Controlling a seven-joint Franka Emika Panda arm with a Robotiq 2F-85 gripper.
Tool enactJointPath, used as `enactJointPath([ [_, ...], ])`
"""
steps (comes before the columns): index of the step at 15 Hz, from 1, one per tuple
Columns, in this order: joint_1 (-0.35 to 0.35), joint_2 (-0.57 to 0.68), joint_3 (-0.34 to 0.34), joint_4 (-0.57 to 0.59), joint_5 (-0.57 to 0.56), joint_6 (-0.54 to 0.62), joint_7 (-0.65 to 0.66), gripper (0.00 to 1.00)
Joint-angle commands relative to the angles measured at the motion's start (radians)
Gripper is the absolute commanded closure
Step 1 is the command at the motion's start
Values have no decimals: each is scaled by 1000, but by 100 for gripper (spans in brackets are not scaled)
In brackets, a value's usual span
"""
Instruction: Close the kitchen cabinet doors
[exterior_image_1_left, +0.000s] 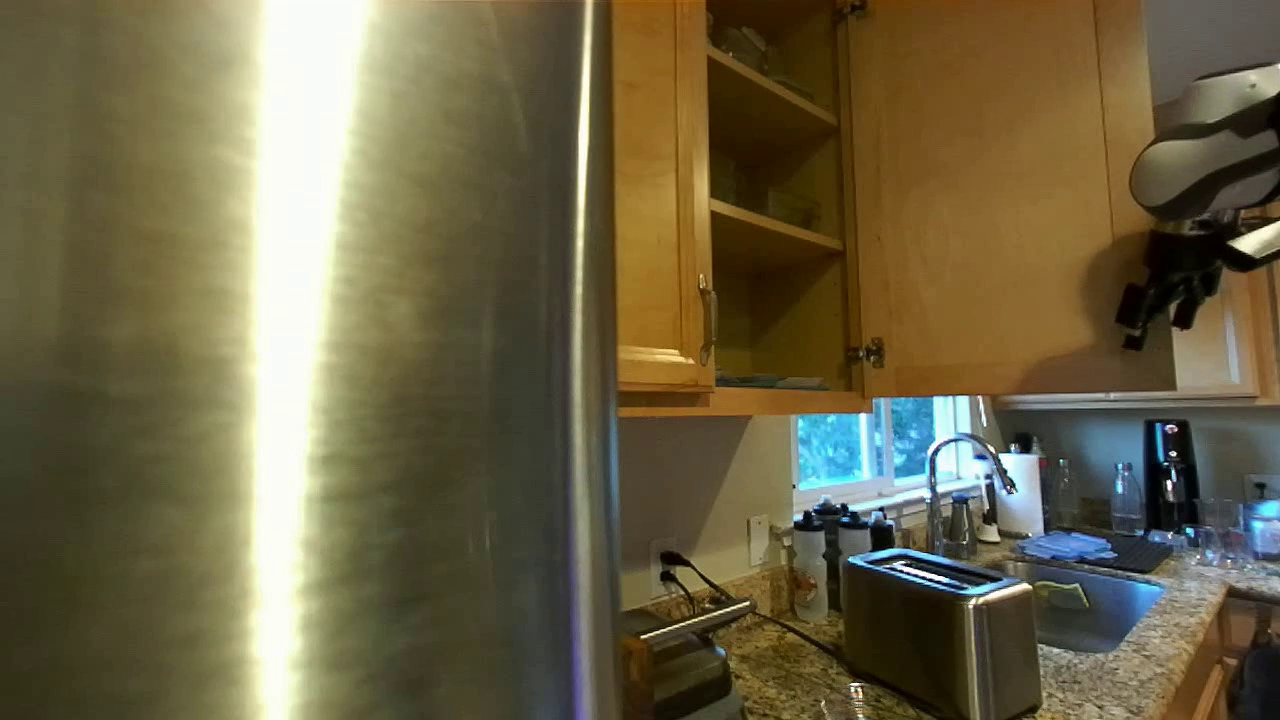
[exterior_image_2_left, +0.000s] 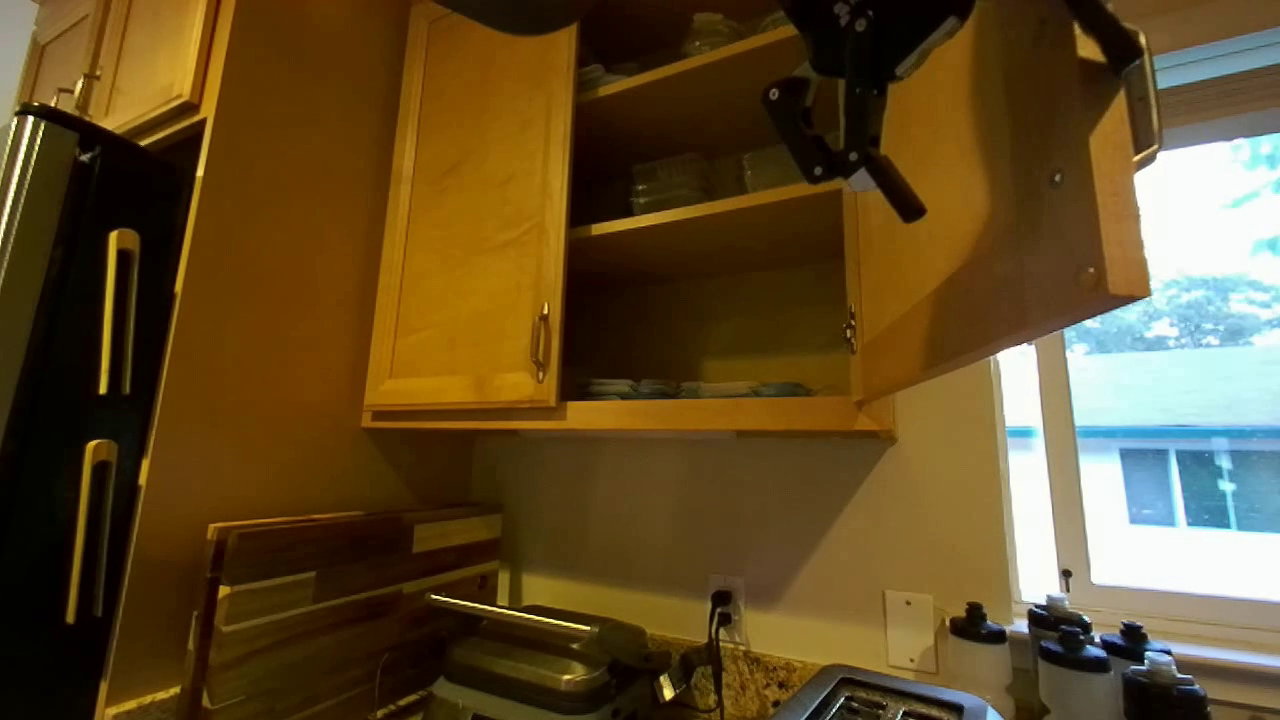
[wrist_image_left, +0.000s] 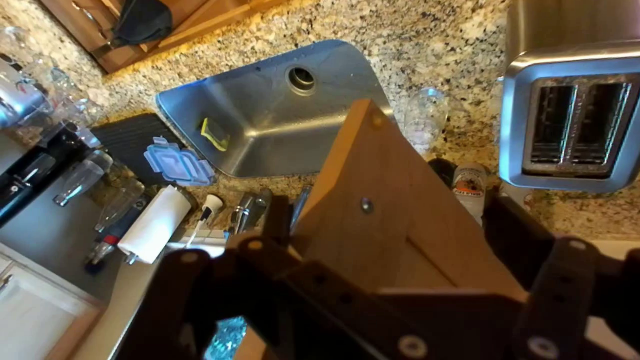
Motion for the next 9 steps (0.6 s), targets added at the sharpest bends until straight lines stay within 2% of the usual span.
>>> enactJointPath([
  [1,12,-9,-25,-51,-1,165,-45,0],
  [6,18,7,-40,-80,6,275,-92,0],
  [9,39,1,-43,-86,21,289,-140,0],
])
